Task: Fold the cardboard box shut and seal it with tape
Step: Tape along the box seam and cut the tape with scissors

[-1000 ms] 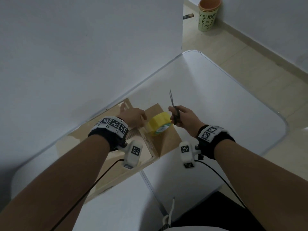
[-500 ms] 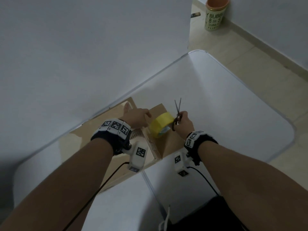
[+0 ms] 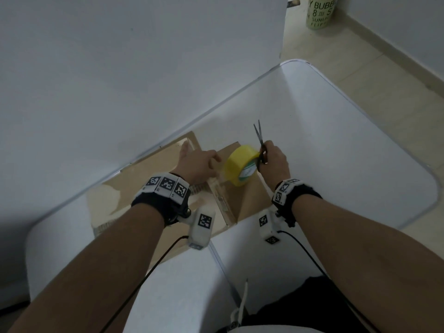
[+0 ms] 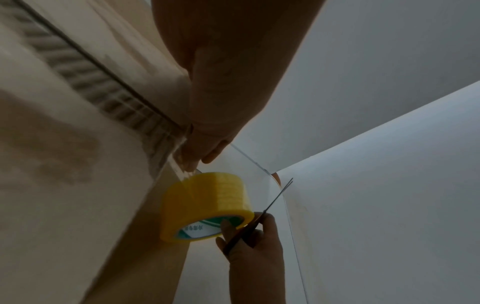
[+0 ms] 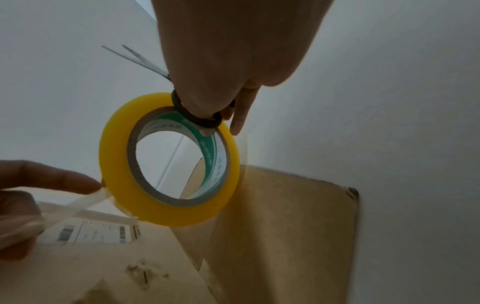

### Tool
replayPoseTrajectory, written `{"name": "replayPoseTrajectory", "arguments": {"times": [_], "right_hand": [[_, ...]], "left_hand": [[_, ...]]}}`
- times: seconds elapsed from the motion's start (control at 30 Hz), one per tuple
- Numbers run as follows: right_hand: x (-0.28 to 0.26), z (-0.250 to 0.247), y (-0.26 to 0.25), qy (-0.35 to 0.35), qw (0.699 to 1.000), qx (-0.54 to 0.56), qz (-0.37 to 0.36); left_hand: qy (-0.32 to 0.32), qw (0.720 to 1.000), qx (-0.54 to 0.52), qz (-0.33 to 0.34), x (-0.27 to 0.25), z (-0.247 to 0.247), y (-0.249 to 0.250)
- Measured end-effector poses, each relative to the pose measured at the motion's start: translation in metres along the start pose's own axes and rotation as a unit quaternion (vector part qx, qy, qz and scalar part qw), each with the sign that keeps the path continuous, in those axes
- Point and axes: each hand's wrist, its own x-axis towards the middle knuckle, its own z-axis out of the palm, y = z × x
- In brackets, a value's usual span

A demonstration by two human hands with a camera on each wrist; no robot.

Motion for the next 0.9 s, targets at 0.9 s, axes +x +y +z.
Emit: {"name": "replayPoseTrajectory", "arguments": {"times": [0.9], "right_hand": [[0.004, -0.019, 0.019, -0.130, 0.967, 0.089, 0.200]], "left_hand": [[0.029, 0.998, -0.055, -0.008, 0.000, 0.003, 0.004]]}}
